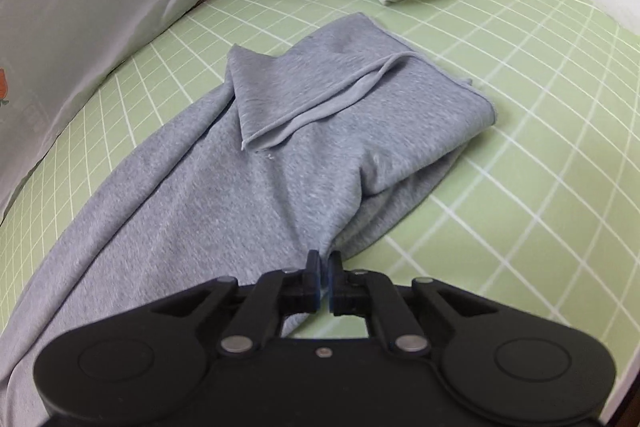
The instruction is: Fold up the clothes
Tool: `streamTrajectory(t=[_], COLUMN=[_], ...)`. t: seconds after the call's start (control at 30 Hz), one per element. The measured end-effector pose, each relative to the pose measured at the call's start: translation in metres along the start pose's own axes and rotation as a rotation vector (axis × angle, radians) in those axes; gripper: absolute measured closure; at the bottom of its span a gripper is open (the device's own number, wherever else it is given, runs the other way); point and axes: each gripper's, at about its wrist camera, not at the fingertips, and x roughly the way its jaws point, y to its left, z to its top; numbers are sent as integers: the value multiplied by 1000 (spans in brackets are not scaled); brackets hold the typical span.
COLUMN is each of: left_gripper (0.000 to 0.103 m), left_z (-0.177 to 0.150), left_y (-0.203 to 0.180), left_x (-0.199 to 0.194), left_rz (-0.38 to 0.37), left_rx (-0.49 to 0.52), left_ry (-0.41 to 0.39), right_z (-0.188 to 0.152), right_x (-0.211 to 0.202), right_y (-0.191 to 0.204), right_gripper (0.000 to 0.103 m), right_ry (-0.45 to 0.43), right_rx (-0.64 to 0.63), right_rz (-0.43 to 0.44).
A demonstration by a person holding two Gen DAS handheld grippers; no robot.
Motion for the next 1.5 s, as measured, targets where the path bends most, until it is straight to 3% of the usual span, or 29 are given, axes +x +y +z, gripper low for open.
streamTrajectory(t=[0.07,0.1,0.17,0.23,0.3,0.37,0.43,0.6,0.7,0.8,0.93,1.0,1.07,1.2,1.27,1.37,1.4,1.47,1.5], left_gripper=[87,79,60,31,22,18,17,17,16,16,16,16,16,16,16,16,15,14,13], left_z=[-3,-4,-7,-11,-16,-24,-33,-57,-67,-78,-89,-93,-97,-104,-107,-111,-112,-116,-118], left_y=[-8,-13,-23,-33,-44,-58,-73,-109,-128,-148,-177,-189,-200,-218,-225,-231,-232,-235,-236], left_x=[-7,-11,-19,-27,-35,-41,-42,-41,-38,-35,-31,-29,-26,-20,-17,-15,-14,-15,-16], left_rz=[2,-2,-12,-22,-29,-36,-66,-94,-103,-126,-154,-162,-167,-166,-169,-181,-184,-187,-189], left_rx=[52,72,109,147,175,201,246,383,449,520,584,613,641,697,709,697,691,685,684], left_ry=[-13,-22,-47,-72,-98,-113,-98,-57,-32,-3,21,30,38,62,76,91,93,87,85], right_z=[2,4,10,15,20,25,28,38,44,51,67,83,104,157,180,186,182,160,146], right_x=[-4,-6,-13,-18,-19,-18,-15,2,17,34,44,46,51,64,68,60,57,51,49], right_y=[2,4,10,19,28,37,46,65,69,69,62,59,55,46,38,36,38,49,55], right_gripper=[89,86,69,60,53,35,29,29,31,46,87,88,99,98,88,53,48,27,26], right_ry=[-14,-26,-67,-108,-136,-160,-180,-202,-192,-158,-144,-172,-206,-304,-314,-342,-346,-318,-300], right_rx=[-2,-7,-33,-71,-121,-176,-247,-429,-466,-466,-439,-414,-398,-339,-257,-183,-179,-232,-264], right_rz=[-2,-4,-3,-6,-16,-27,-38,-64,-56,-66,-44,-62,-76,-151,-180,-167,-149,-89,-62])
